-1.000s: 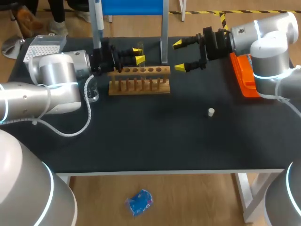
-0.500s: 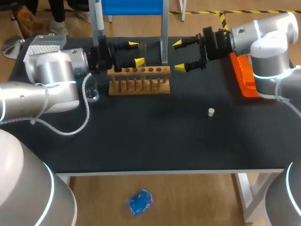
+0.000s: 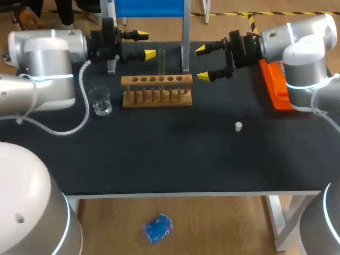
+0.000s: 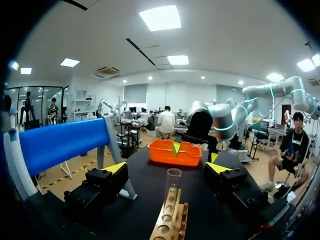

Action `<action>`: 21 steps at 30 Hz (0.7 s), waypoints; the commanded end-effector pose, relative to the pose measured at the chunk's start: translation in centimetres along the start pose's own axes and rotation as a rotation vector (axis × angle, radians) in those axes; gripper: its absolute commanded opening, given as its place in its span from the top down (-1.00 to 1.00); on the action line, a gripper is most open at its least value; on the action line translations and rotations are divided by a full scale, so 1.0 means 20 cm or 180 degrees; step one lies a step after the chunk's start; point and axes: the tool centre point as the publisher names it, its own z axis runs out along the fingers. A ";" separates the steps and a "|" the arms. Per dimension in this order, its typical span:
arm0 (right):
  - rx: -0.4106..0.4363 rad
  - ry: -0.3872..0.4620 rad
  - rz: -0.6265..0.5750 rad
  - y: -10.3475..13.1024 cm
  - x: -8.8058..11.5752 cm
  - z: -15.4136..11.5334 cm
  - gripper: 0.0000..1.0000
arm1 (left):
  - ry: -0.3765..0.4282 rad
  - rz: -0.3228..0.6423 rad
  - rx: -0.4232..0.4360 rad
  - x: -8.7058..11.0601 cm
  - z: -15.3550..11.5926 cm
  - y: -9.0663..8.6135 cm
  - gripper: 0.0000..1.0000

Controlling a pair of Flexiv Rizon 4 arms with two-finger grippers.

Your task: Invert the test tube, pick up the pipette, mount the tip to pipette, aspirate from beaker and dispense into the tube, eject the tip, return the pipette, and cap with the stopper.

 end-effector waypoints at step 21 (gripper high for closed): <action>0.0003 0.0002 -0.0002 0.00 0.00 0.00 -1.00 | 0.0027 0.0206 -0.0664 0.14 -0.23 -0.33 -1.00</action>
